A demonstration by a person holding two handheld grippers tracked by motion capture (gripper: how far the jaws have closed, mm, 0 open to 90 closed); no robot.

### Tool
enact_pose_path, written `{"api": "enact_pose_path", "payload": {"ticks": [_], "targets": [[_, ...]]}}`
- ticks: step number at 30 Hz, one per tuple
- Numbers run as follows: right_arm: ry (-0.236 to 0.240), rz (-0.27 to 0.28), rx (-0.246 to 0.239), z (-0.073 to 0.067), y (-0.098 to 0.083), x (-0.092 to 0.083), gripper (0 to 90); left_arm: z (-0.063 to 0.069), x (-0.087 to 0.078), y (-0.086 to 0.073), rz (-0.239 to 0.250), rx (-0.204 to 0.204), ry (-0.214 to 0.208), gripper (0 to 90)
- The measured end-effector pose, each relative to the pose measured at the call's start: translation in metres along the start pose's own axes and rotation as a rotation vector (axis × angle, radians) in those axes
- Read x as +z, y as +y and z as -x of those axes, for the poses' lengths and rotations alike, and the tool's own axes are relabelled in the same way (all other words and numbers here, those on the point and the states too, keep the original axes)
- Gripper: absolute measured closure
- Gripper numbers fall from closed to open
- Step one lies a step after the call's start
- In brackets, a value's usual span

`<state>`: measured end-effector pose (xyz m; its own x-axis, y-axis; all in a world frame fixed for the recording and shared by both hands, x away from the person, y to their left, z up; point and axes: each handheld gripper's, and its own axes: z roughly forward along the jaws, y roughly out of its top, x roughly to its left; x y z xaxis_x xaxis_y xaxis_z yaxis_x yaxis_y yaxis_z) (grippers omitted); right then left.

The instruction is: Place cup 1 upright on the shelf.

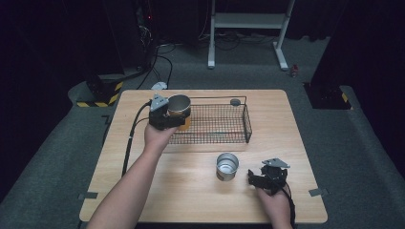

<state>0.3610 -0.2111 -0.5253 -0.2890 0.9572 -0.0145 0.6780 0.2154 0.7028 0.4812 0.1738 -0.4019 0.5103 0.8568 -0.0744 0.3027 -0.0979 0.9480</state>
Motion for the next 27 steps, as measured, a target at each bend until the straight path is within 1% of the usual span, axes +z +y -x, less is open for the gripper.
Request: {"api": "enact_pose_path", "payload": {"ticks": [2,3,4,5,7,14,18,19,20,23,24,26,27], "targets": [[0.0,0.0,0.0,0.0,0.0,0.0,10.1,-0.001,0.002,-0.001,0.008,-0.007,0.001,14.1],[0.0,0.0,0.0,0.0,0.0,0.0,10.1,-0.003,0.004,-0.001,0.017,-0.024,-0.008,14.1],[0.0,0.0,0.0,0.0,0.0,0.0,10.1,-0.003,0.004,-0.001,0.017,-0.024,-0.008,14.1],[0.0,0.0,0.0,0.0,0.0,0.0,10.1,-0.003,0.006,-0.001,0.023,-0.035,-0.01,14.1],[0.001,0.0,-0.002,0.0,0.0,0.0,10.1,-0.004,0.012,0.0,0.003,-0.016,-0.003,14.1],[0.001,0.0,0.0,0.0,0.0,0.0,10.1,-0.003,0.021,0.001,0.001,-0.013,0.007,14.1],[0.001,0.002,0.0,0.0,0.0,0.0,10.3,-0.004,0.026,-0.001,0.01,-0.012,0.013,14.1],[0.001,0.002,0.0,0.0,0.0,0.0,10.3,-0.004,0.029,-0.003,0.005,-0.013,0.016,14.1],[0.001,0.002,0.0,0.0,0.0,0.0,10.3,-0.004,0.029,-0.003,0.005,-0.013,0.016,14.1],[0.002,0.002,0.0,0.0,0.0,0.0,10.3,-0.005,0.036,-0.009,-0.037,-0.021,0.019,14.0],[0.002,0.002,0.0,0.0,0.0,0.0,10.3,-0.005,0.036,-0.009,-0.037,-0.021,0.019,14.1],[0.002,0.002,0.0,0.0,0.0,0.0,10.3,-0.004,0.041,-0.013,-0.061,-0.016,0.02,14.0],[0.002,0.002,-0.001,0.0,0.0,0.0,10.3,-0.004,0.042,-0.015,-0.065,-0.013,0.021,14.1]]}}
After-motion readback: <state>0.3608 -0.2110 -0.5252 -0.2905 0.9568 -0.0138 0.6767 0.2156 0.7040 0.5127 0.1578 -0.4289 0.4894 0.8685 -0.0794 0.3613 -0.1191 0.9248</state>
